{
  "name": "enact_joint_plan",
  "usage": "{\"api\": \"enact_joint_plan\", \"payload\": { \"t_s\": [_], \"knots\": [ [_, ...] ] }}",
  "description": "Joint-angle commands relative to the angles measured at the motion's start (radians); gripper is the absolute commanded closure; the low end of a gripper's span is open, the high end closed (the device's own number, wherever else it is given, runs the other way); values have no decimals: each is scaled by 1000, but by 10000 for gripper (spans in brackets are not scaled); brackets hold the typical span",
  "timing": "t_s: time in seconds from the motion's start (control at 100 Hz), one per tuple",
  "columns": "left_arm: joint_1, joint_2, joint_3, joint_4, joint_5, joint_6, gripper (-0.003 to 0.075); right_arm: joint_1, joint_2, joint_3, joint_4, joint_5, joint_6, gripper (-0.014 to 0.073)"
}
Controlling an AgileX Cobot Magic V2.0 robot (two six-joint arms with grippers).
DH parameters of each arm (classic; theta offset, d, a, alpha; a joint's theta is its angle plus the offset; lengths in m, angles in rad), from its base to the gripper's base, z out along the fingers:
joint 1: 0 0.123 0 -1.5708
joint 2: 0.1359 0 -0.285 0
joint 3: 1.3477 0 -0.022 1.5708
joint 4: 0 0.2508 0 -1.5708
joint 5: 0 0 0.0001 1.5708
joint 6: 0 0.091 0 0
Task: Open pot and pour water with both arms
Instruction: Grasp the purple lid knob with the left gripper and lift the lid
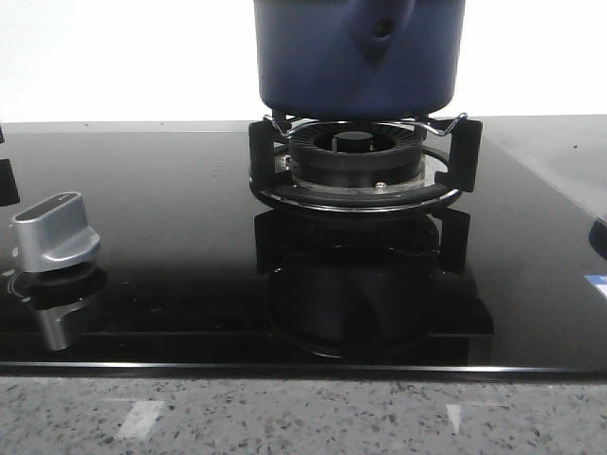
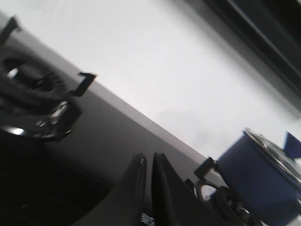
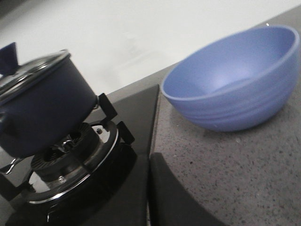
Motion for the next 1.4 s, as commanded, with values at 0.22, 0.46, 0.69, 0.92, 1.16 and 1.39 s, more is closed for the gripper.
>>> {"api": "enact_joint_plan", "payload": {
  "t_s": [0.22,0.46,0.69,0.92,1.16,1.39],
  "knots": [
    [1,387,-407,-74,248,397,741,-1,261,-307,-177,255,-11,657],
    [-2,673,-580,-376,425,732,740,13,339,-423,-177,306,-60,660],
    [-2,882,-664,-679,608,1035,737,31,339,-433,-173,338,-74,540],
    [-8,1075,-771,-790,748,1168,612,31,339,-433,-173,342,-74,237],
    [-141,1248,-917,-790,742,1302,313,31,339,-433,-173,342,-74,238],
    [-244,1413,-1085,-790,649,1369,299,31,339,-433,-173,351,-74,238]
  ]
}}
